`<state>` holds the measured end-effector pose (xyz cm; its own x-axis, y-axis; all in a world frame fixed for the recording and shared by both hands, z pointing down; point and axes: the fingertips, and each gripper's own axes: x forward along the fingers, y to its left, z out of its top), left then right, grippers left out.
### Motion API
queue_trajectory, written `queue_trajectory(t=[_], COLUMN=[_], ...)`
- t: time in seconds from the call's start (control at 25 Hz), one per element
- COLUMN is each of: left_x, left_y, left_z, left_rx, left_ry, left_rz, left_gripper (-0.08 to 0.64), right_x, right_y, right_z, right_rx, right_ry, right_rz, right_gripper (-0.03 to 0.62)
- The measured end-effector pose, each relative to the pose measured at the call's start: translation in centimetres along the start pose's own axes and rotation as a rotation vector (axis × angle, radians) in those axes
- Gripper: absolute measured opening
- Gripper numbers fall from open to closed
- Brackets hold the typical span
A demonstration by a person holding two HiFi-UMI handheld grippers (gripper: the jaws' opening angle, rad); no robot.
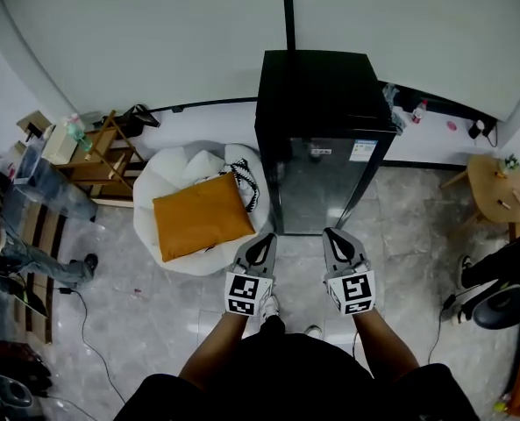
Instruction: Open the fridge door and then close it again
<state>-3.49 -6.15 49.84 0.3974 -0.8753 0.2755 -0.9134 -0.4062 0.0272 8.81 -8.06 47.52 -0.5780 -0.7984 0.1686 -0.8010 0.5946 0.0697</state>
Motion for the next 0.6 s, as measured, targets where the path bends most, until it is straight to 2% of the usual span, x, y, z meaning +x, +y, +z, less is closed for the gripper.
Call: queue_trajectory(t=[0.6], left_x=[-0.5], left_y=[-1.0], left_z=[0.8], left_rx=[-0.001], left_ry=[-0.025], left_rz=[0.025], left_gripper=[0.021], right_x=[-1.3], right_y=[-1.0], right_z=[0.7], right_rx=[0.018], right_ry=[-0.038], right_rz=[-0.004], right_gripper=[0.011])
